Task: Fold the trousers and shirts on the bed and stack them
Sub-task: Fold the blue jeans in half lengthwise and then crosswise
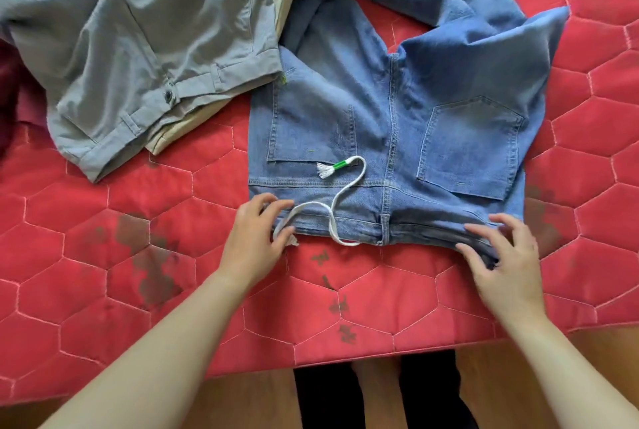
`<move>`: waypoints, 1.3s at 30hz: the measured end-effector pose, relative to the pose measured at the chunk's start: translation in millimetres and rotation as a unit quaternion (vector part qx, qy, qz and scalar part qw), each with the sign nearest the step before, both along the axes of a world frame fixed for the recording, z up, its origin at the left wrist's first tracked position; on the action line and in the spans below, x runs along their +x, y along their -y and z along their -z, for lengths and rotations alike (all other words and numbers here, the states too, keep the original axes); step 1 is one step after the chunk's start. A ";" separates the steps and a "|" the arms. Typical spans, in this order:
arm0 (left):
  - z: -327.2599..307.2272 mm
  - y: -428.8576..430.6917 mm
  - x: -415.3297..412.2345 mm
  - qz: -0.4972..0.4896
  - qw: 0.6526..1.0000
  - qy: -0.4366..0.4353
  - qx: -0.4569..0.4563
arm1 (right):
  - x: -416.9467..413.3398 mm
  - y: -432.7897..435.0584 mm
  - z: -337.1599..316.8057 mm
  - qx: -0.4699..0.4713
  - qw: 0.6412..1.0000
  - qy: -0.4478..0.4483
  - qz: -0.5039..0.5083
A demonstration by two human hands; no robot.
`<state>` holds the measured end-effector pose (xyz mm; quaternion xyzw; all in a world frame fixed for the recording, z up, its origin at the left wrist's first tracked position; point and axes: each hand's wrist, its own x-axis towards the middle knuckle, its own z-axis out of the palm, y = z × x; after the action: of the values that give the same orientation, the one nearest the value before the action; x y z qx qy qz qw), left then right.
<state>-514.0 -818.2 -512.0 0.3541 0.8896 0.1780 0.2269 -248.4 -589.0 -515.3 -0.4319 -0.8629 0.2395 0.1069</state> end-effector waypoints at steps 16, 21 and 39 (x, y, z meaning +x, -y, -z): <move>-1.0 8.8 -2.9 -0.079 0.993 0.047 0.071 | 12.9 -2.2 15.7 0.010 0.998 -0.003 -0.064; -9.9 19.0 -22.6 0.042 0.995 0.055 0.069 | 33.3 -3.5 12.5 -0.008 0.988 0.039 -0.146; -386.3 -27.7 -93.7 -0.056 0.950 -0.137 0.273 | -58.3 -68.7 -386.9 -0.044 0.966 -0.251 0.045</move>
<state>-607.6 -790.4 -125.7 0.3728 0.8479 0.3768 -0.0127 -306.7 -520.4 -128.4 -0.4001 -0.7767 0.3734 0.3118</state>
